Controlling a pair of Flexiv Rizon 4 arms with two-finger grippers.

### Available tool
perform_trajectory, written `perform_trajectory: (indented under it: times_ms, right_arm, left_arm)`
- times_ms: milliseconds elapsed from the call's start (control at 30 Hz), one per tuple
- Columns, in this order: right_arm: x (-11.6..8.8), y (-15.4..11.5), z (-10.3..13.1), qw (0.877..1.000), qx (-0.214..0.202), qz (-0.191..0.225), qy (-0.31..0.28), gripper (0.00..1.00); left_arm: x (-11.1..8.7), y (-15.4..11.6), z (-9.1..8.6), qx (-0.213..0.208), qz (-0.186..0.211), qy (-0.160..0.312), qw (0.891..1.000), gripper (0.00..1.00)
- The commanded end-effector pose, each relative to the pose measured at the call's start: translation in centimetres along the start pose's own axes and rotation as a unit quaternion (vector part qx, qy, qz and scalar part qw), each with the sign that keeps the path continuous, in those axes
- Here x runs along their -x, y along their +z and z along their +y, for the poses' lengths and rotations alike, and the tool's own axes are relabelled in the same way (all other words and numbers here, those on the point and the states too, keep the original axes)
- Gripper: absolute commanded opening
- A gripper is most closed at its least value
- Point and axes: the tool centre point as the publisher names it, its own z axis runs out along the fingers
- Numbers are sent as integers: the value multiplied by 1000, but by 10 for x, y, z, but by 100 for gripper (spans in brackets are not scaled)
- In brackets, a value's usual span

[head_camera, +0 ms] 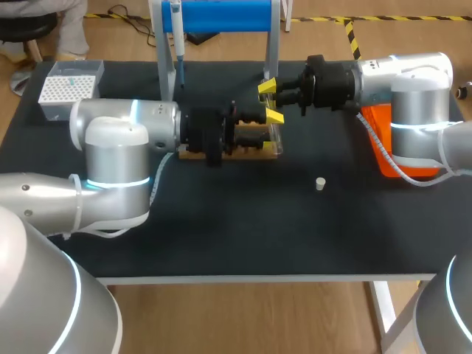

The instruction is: Invert the test tube, pick up the pipette, mount the tip to pipette, aspirate from beaker and dispense into the tube, eject the tip, return the pipette, and cap with the stopper.

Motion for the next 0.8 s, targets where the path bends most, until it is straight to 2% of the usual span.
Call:
perform_trajectory:
  times_ms: [33,67,133,167,400,433,467,500,800]
  right_arm:
    - [-1,0,0,1000,0,-1,0,0]
    - [-1,0,0,1000,0,-1,0,0]
    - [-1,0,0,1000,0,-1,0,0]
    - [-1,0,0,1000,0,-1,0,0]
    - [-1,0,0,1000,0,-1,0,0]
    - [-1,0,0,1000,0,-1,0,6]
    - [-1,0,0,1000,0,-1,0,43]
    - [-1,0,0,1000,0,-1,0,100]
    - [-1,0,0,1000,0,-1,0,100]
  left_arm:
    - [-1,0,1,-1,-3,2,1000,41]
    - [-1,0,1,0,-2,2,1000,38]
    - [-2,0,1,0,-3,1,1000,17]
    - [-2,0,0,0,-3,1,1000,0]
    - [-2,-1,0,-10,-7,-1,1000,0]
    - [-2,-1,0,-10,-9,-4,1000,0]
    - [-2,-1,0,-10,-9,-4,1000,0]
    - [-2,-1,0,-10,-9,-4,1000,0]
    - [-2,-1,0,-10,-9,-4,1000,0]
